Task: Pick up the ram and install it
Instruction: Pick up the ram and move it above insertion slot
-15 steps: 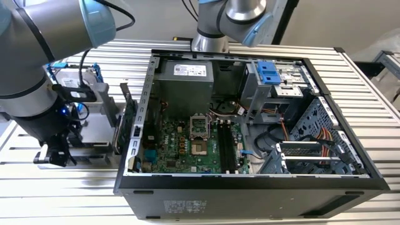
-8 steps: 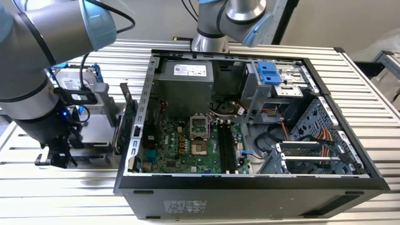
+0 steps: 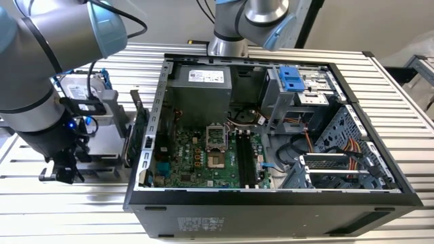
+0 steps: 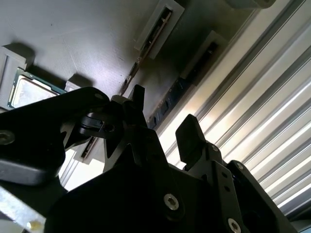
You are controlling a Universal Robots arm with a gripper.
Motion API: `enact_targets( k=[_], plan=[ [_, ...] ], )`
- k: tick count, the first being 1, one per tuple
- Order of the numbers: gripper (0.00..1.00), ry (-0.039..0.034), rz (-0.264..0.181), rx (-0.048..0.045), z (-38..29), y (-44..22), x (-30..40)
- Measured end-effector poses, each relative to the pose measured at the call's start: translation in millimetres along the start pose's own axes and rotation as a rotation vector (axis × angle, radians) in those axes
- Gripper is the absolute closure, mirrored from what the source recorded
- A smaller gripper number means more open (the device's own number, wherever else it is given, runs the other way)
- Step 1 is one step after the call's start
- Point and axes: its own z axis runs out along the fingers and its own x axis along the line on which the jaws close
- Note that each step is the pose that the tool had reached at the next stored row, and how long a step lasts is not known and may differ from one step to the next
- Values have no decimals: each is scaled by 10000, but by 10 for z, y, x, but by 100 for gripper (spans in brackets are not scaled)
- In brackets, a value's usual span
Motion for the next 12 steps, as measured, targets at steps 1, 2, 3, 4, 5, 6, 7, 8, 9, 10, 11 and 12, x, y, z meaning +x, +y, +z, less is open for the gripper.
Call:
enact_targets(
  k=[1,2,3,4,5,6,7,8,9,10,11,12],
  plan=[
    [0,1,0,-8,4,0,0],
    [0,2,0,-11,7,0,0],
    [0,2,0,-12,8,0,0],
    [0,1,0,-12,9,0,0],
    [0,1,0,-12,9,0,0],
    [0,1,0,-12,9,0,0],
    [0,0,0,-12,10,0,0],
    [0,0,0,-12,10,0,0],
    [0,0,0,-12,10,0,0],
    [0,0,0,-12,10,0,0],
    [100,1,0,-13,10,0,0],
    [100,0,0,-13,10,0,0]
  ],
)
